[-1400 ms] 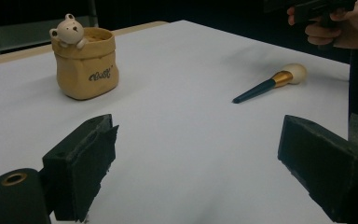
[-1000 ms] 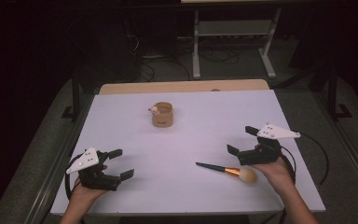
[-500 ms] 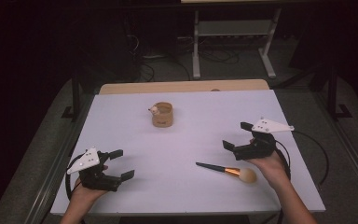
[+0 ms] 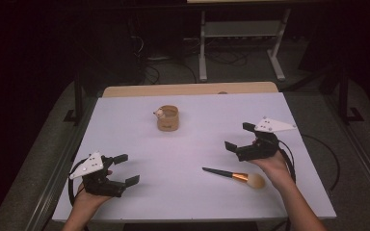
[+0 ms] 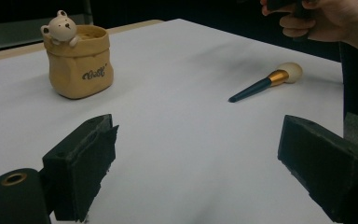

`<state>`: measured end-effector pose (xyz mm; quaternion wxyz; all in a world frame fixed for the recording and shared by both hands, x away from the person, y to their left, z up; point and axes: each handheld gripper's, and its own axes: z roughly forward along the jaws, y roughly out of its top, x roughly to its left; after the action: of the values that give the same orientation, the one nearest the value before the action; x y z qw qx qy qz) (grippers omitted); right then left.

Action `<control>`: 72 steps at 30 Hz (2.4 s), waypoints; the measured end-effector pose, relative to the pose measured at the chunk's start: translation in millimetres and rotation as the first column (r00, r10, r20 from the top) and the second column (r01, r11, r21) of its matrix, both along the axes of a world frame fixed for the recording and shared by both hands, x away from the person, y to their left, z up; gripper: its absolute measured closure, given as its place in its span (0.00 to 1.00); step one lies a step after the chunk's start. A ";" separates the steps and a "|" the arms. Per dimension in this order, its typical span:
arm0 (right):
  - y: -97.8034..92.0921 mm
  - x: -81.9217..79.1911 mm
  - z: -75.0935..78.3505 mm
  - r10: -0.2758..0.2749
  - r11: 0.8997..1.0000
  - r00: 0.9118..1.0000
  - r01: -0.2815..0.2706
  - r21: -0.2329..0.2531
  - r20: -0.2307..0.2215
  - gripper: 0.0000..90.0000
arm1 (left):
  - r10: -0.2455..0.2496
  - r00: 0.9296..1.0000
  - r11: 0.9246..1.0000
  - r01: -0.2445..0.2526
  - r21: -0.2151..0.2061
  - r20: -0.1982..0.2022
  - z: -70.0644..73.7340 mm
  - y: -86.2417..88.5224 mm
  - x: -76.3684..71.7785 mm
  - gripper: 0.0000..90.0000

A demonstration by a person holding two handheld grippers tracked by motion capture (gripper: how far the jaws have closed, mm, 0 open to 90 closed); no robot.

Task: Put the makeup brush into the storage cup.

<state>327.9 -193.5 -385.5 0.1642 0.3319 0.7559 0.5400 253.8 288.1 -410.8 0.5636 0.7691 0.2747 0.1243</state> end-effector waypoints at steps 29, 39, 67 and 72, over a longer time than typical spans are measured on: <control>6.0 -3.4 6.5 0.087 0.972 0.989 -0.111 -0.207 -0.123 0.01 | -0.007 1.000 1.000 0.007 0.007 -0.007 -0.9 0.8 0.7 0.12; 2.7 -4.8 6.8 0.104 0.954 0.979 -0.147 -0.260 -0.173 0.05 | -0.006 1.000 1.000 0.006 0.013 -0.004 -0.6 2.2 1.2 0.12; 7.7 -8.5 -0.5 0.180 0.871 0.928 -0.304 -0.386 -0.325 0.17 | -0.013 1.000 1.000 0.013 0.016 -0.006 -1.9 0.8 0.6 0.12; 8.4 -8.4 -3.5 0.193 0.849 0.920 -0.330 -0.412 -0.341 0.17 | -0.012 1.000 1.000 0.012 0.012 -0.007 -1.3 0.7 0.4 0.12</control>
<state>319.6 -185.0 -389.1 0.0512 0.2506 0.9163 0.3082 254.2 288.8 -412.1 0.5587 0.7745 0.2712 0.1200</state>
